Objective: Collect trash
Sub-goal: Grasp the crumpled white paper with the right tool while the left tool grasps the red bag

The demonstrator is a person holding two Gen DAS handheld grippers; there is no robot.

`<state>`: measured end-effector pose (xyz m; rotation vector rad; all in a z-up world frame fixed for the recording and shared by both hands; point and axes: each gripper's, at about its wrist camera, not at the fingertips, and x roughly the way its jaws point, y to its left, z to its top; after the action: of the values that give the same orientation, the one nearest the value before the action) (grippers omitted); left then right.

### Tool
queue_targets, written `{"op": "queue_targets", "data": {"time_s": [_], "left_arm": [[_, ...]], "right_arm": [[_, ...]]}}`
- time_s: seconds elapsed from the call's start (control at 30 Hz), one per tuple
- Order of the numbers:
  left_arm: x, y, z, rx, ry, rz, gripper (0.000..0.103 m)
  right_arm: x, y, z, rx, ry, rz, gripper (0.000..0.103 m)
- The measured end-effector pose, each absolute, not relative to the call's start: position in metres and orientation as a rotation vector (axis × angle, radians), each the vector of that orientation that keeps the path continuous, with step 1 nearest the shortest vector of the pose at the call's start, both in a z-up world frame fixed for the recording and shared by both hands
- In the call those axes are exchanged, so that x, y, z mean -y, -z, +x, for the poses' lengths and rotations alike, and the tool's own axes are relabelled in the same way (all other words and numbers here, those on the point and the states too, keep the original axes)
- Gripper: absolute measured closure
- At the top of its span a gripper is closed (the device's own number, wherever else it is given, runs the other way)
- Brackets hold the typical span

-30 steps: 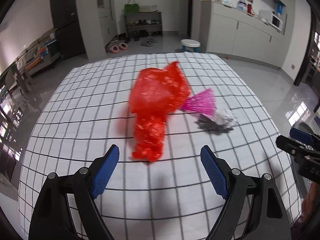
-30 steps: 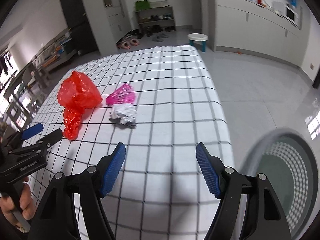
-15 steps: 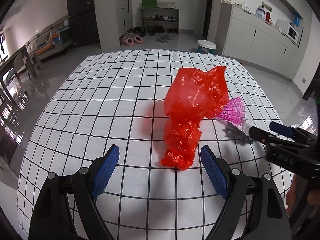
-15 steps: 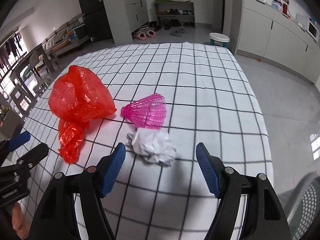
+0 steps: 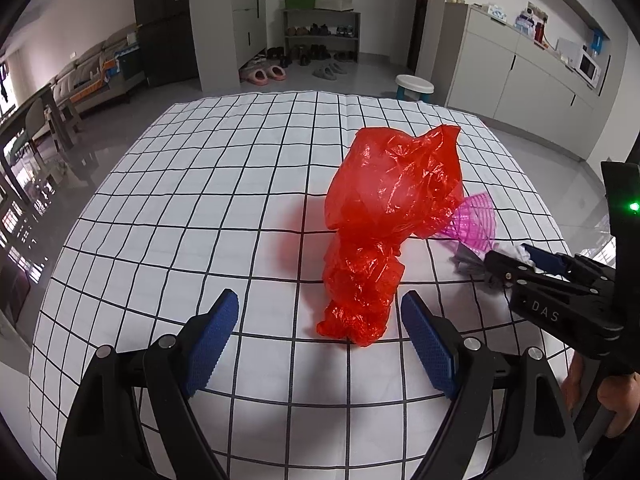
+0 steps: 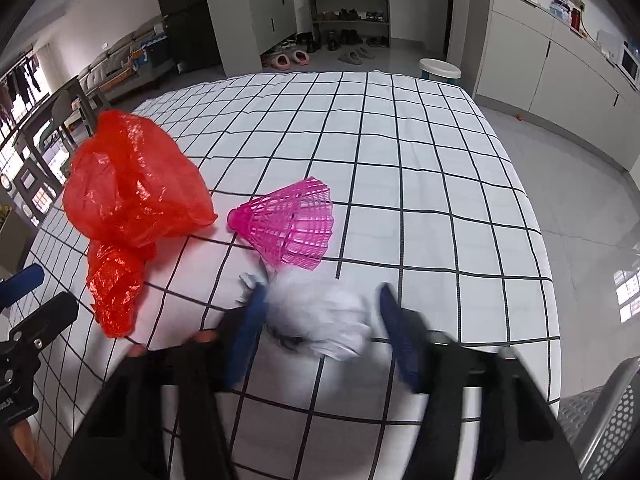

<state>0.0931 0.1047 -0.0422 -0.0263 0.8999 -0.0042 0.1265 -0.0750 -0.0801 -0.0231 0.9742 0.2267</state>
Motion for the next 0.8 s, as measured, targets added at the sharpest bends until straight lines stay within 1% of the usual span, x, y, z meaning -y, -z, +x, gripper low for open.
{"op": "queue_targets", "data": {"time_s": [0.07, 0.1, 0.4, 0.8], "left_arm": [[-0.104, 0.042, 0.093, -0.900, 0.005, -0.026, 0.021], [-0.104, 0.042, 0.093, -0.897, 0.008, -0.027, 0.021], [-0.096, 0.041, 0.095, -0.894, 0.045, -0.039, 0.021], [-0.081, 0.053, 0.118, -0.912, 0.041, -0.036, 0.020]], "right_arm": [[0.074, 0.077, 0.124, -0.967, -0.232, -0.024, 0.068], [0.074, 0.075, 0.120, -0.958, -0.235, -0.019, 0.068], [0.106, 0.048, 0.099, -0.916, -0.208, 0.083, 0.068], [0.150, 0.037, 0.058, -0.909, -0.165, 0.207, 0.068]]}}
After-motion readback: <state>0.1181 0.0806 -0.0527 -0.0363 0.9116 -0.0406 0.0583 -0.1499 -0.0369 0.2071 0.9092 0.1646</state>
